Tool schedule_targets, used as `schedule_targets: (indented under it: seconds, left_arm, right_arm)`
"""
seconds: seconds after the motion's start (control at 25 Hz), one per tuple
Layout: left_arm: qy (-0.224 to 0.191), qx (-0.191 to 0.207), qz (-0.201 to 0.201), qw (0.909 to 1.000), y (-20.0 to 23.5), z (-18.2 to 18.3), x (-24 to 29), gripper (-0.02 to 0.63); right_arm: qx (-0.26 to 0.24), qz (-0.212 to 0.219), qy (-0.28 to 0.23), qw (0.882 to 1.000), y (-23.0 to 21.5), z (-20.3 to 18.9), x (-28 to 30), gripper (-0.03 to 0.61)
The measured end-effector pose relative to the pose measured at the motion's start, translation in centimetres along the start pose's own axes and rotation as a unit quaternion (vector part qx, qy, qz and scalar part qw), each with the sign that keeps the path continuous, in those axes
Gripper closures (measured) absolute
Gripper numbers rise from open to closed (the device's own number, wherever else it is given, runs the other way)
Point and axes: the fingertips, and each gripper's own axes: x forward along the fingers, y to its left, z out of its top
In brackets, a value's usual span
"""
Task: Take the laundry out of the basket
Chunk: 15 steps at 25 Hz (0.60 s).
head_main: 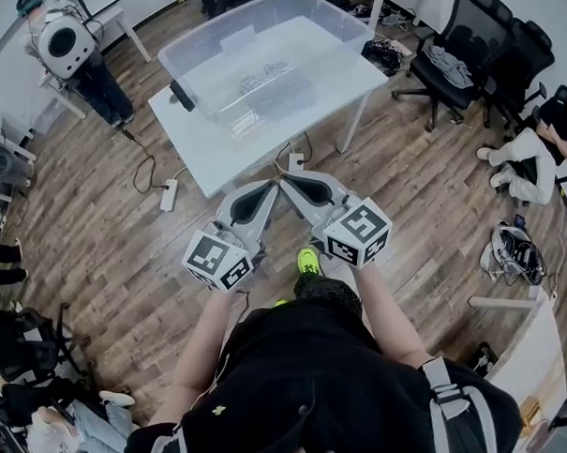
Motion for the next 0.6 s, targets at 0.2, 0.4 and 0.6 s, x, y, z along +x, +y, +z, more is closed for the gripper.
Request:
schedule_targets:
  seconds: [0.2,0.4,0.6]
  left_arm:
    - [0.011,-0.005,0.011,0.9999,2.2,-0.4,3.7,0.607]
    - [0.019,-0.012,0.024,0.9995,3.7,-0.9,6.7,0.607]
    - [0.02,-0.011,0.041,0.9989,6.0,-1.1,9.2,0.607]
  right_arm:
    - [0.014,0.01,0.003,1.0,-4.1,0.2,1.3,0.578]
    - [0.024,0.024,0.011,0.999,-7.5,0.0,2.0,0.578]
    - [0.024,0.043,0.014,0.999,-10.3,0.4,3.6,0.578]
